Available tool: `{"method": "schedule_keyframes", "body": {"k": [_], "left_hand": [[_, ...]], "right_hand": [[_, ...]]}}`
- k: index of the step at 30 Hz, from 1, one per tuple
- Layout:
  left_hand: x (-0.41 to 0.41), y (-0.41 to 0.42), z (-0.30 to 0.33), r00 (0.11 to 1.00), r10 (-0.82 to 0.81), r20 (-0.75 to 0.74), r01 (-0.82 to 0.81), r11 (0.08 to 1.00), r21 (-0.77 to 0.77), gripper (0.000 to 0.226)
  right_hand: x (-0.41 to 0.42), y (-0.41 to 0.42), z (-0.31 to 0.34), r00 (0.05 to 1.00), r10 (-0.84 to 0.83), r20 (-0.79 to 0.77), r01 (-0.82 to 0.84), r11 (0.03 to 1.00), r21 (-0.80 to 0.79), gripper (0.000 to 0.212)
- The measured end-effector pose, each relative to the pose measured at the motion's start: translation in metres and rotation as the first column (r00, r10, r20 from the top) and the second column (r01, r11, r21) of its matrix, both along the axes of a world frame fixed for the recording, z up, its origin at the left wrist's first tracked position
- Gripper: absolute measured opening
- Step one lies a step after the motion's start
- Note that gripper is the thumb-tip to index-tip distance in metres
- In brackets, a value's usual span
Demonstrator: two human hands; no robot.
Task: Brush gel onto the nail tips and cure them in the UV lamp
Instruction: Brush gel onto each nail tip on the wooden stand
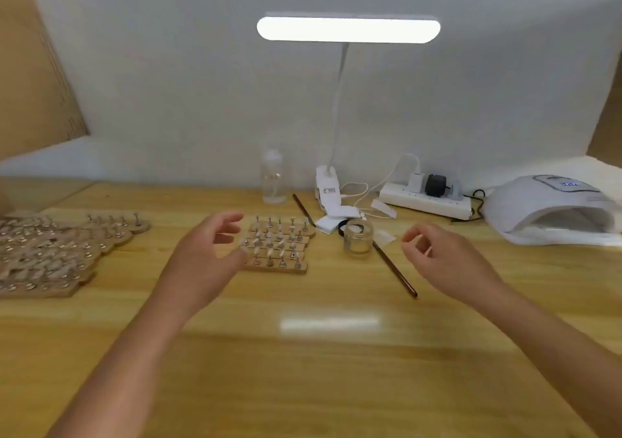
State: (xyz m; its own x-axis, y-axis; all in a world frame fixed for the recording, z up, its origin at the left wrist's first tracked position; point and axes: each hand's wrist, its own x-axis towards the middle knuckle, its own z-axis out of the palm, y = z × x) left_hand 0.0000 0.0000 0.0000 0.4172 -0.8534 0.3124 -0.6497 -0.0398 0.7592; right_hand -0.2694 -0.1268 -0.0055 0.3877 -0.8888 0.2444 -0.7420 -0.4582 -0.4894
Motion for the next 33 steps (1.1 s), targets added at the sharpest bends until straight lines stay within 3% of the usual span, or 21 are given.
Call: {"method": "schedule_keyframes", "body": {"k": [3, 5, 7, 10, 14, 20, 27, 33], "left_hand": [[0.013, -0.021, -0.015, 0.995, 0.098, 0.021, -0.1, 0.979, 0.18, 0.073], [0.017, -0.032, -0.03, 0.996, 0.077, 0.046, -0.088, 0.942, 0.325, 0.083], [0.019, -0.04, -0.042, 0.986, 0.089, 0.144, -0.138, 0.916, 0.376, 0.084], [0.024, -0.049, -0.049, 0.957, 0.153, 0.246, -0.226, 0.925, 0.305, 0.087], [0.027, -0.05, -0.054, 0.978, 0.182, 0.104, -0.2, 0.96, 0.198, 0.096], [0.025, -0.044, -0.056, 0.982, 0.166, 0.095, -0.177, 0.978, 0.114, 0.07], [0.031, -0.033, -0.051, 0.998, -0.02, 0.055, 0.015, 0.996, 0.093, 0.046], [0.025, -0.026, -0.046, 0.981, -0.186, 0.053, 0.183, 0.981, 0.058, 0.032]], "right_hand": [[0.021, -0.014, -0.017, 0.987, -0.142, -0.069, 0.138, 0.989, -0.059, 0.04], [0.034, -0.017, -0.031, 0.98, -0.16, -0.117, 0.147, 0.983, -0.113, 0.052], [0.038, -0.021, -0.04, 0.974, -0.186, -0.133, 0.163, 0.973, -0.164, 0.052], [0.04, -0.024, -0.046, 0.975, -0.161, -0.15, 0.135, 0.976, -0.171, 0.045], [0.037, -0.025, -0.046, 0.981, -0.113, -0.159, 0.08, 0.976, -0.2, 0.039], [0.035, -0.022, -0.046, 0.989, -0.101, -0.109, 0.076, 0.974, -0.214, 0.036], [0.031, -0.025, -0.049, 0.962, -0.063, 0.267, 0.125, 0.967, -0.222, 0.032], [0.028, -0.026, -0.046, 0.728, -0.097, 0.679, 0.2, 0.977, -0.075, 0.026]]}}
